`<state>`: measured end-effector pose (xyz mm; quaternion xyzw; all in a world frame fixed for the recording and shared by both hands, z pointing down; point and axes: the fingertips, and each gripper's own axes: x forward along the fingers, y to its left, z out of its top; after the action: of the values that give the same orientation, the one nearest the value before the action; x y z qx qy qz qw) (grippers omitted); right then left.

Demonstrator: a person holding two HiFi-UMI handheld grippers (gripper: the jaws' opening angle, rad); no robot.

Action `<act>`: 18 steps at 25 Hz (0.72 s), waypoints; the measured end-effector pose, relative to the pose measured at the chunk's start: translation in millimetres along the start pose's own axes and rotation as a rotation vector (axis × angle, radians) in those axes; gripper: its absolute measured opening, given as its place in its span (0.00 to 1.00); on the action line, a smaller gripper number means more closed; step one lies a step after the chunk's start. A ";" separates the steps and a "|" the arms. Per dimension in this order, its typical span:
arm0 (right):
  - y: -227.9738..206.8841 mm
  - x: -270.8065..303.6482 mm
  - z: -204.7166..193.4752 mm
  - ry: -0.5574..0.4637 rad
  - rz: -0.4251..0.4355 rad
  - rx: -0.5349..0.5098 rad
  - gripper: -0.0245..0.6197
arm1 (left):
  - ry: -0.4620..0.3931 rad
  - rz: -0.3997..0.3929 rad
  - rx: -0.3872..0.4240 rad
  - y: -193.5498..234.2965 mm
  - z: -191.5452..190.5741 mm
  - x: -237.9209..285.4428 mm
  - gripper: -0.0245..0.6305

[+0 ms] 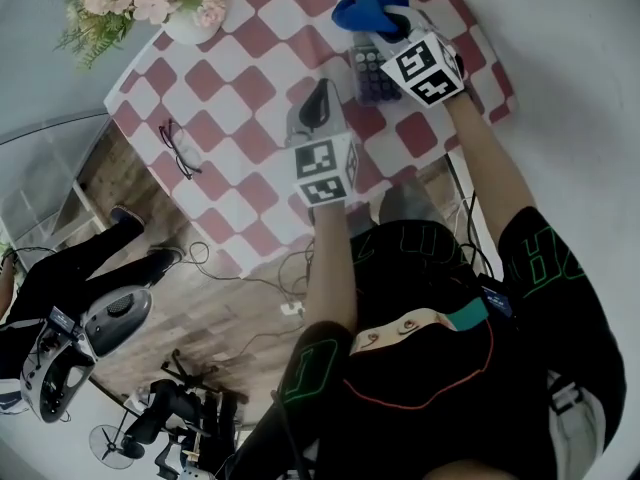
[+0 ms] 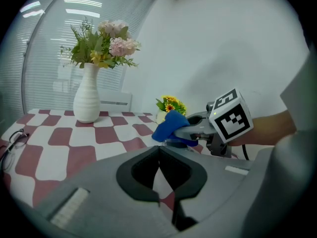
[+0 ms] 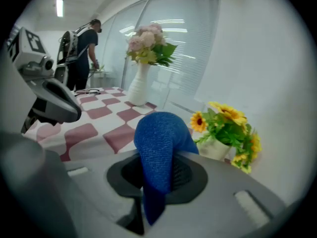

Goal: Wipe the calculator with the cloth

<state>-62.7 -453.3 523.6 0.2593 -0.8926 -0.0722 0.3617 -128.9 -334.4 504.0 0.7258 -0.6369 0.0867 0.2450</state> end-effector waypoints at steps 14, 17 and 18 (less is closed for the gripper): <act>54.3 -21.7 -17.0 -0.045 0.202 -0.004 0.16 | -0.013 -0.004 -0.018 -3.4 1.4 -5.4 0.05; 62.4 -28.5 -20.5 -0.045 0.208 -0.002 0.16 | -0.011 -0.011 -0.011 -4.7 1.3 -6.1 0.05; 64.0 -30.6 -21.0 -0.047 0.207 0.003 0.16 | -0.011 -0.014 -0.009 -5.6 1.1 -6.2 0.05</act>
<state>-56.2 -381.6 540.5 0.1644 -0.9230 -0.0390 0.3456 -124.7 -329.0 498.9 0.7296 -0.6336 0.0782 0.2452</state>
